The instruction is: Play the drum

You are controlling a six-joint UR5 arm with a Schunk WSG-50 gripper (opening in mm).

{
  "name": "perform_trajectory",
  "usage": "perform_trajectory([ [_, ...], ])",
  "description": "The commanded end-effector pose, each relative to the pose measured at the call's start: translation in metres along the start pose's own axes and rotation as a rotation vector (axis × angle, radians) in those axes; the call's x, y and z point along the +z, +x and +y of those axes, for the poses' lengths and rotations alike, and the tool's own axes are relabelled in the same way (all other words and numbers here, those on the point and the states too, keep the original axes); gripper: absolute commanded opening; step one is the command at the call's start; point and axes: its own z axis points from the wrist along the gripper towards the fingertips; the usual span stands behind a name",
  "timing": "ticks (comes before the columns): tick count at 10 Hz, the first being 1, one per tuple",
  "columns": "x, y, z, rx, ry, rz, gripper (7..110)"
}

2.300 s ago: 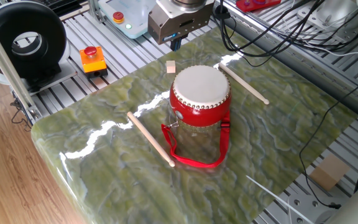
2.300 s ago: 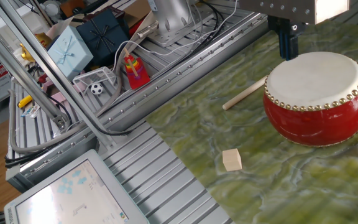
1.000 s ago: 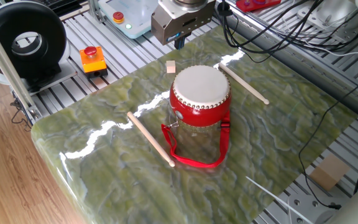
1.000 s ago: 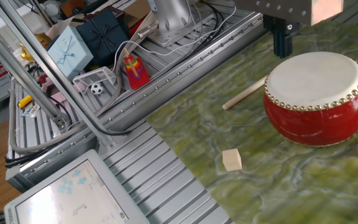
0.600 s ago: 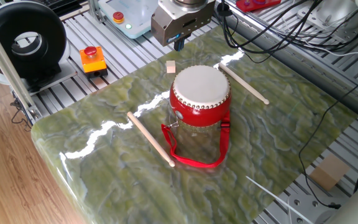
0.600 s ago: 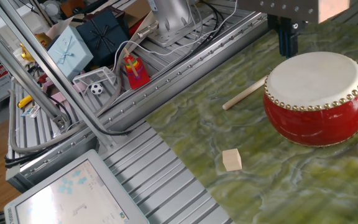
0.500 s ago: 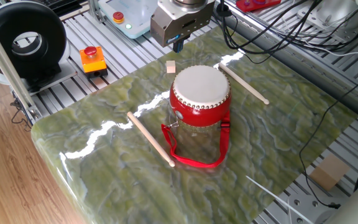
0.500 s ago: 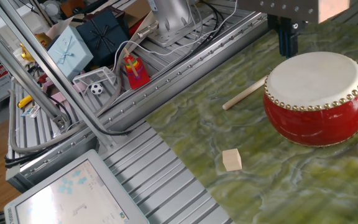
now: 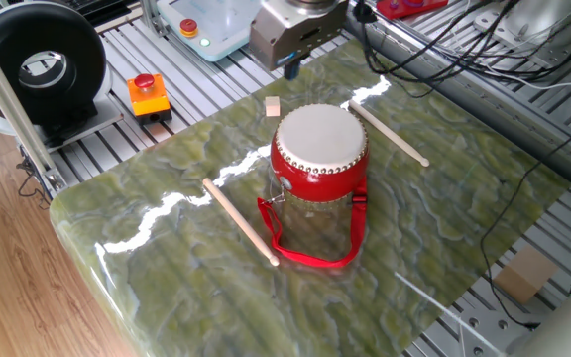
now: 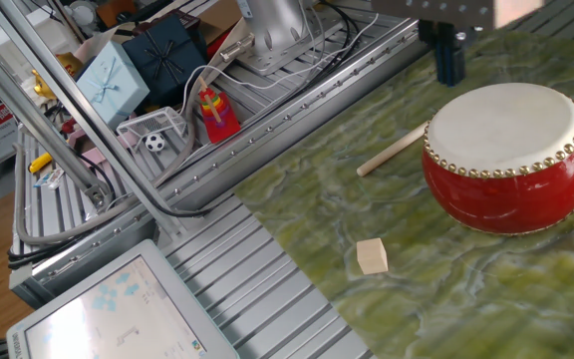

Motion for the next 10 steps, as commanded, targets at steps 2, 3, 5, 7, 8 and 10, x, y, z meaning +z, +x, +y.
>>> perform_trajectory([
  [2, 0.008, 0.042, -0.095, -0.095, 0.089, -0.03, 7],
  [3, 0.01, 0.056, -0.101, -0.098, 0.062, -0.035, 7],
  [5, 0.008, 0.063, -0.105, -0.11, 0.06, -0.035, 7],
  [7, 0.006, 0.057, -0.081, -0.104, -0.01, -0.029, 7],
  [8, 0.006, 0.064, -0.076, -0.026, -0.032, 0.001, 7],
  [10, 0.006, 0.061, -0.072, 0.051, -0.049, -0.009, 7],
])
